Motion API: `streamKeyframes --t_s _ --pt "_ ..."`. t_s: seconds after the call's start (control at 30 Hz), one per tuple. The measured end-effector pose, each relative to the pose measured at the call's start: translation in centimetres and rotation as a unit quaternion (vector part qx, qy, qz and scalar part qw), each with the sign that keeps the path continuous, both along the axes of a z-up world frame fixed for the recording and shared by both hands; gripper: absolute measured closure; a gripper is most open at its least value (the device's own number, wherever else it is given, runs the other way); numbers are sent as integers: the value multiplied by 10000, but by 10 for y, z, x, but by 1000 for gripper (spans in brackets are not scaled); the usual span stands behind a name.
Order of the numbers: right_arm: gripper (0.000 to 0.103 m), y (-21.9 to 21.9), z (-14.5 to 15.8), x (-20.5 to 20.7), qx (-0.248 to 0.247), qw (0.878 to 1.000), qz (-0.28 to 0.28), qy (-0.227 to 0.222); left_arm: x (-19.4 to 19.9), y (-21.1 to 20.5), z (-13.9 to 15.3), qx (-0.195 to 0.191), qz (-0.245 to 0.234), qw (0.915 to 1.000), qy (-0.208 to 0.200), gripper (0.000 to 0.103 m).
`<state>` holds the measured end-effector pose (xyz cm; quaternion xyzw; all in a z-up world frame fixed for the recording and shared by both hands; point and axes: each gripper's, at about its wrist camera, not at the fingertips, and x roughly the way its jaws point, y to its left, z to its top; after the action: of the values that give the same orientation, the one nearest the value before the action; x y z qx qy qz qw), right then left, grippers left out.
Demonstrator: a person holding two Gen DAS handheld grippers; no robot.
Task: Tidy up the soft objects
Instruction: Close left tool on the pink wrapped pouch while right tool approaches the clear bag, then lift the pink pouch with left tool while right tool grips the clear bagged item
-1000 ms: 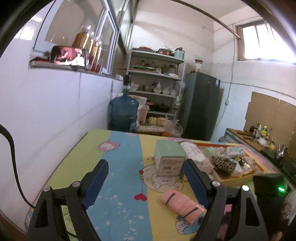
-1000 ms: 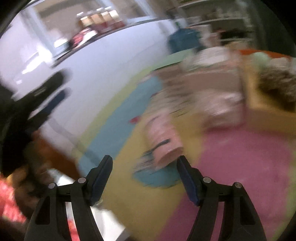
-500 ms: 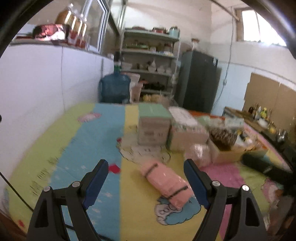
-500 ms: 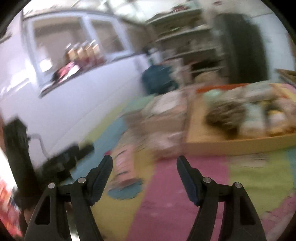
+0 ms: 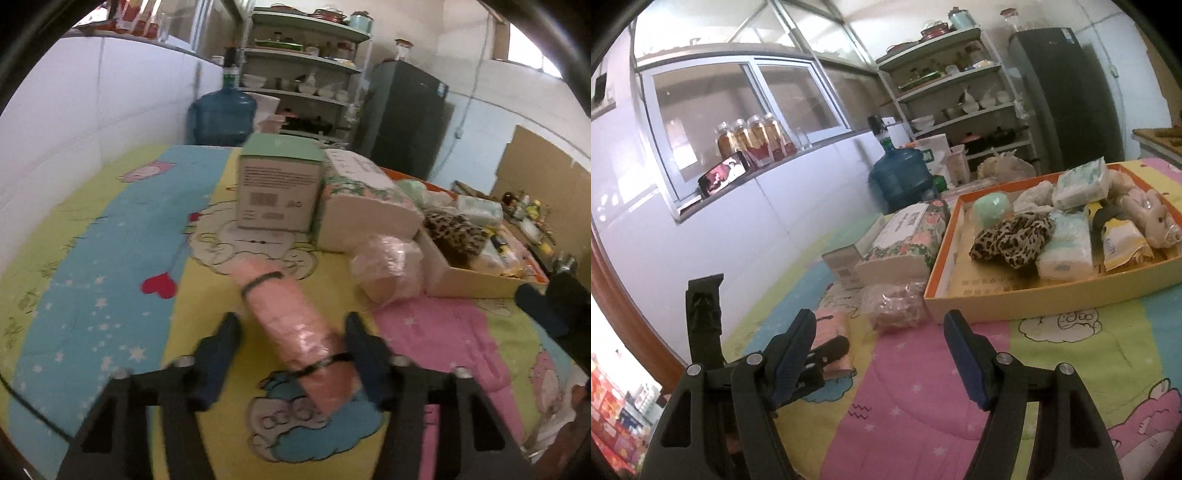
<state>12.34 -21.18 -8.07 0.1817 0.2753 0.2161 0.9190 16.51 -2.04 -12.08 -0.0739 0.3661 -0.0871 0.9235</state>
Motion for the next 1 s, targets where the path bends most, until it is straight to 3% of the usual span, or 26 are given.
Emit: streamKeyframes --t_s 0.2,0.53,0.73,1.0 --pt "30 0 -3 6 -167 9997 158 46 -3 -2 4 -262 -123 9994 -210 78" --pt "30 48 9 33 -963 9908 947 -59 -38 23 53 150 307 9907 -1316 83" --pt "30 74 -1 65 -1133 9905 709 330 -46 45 65 99 375 9868 -1572 83" --pt "30 99 -14 85 -1868 9808 144 550 -41 56 60 100 329 9873 -1549 83"
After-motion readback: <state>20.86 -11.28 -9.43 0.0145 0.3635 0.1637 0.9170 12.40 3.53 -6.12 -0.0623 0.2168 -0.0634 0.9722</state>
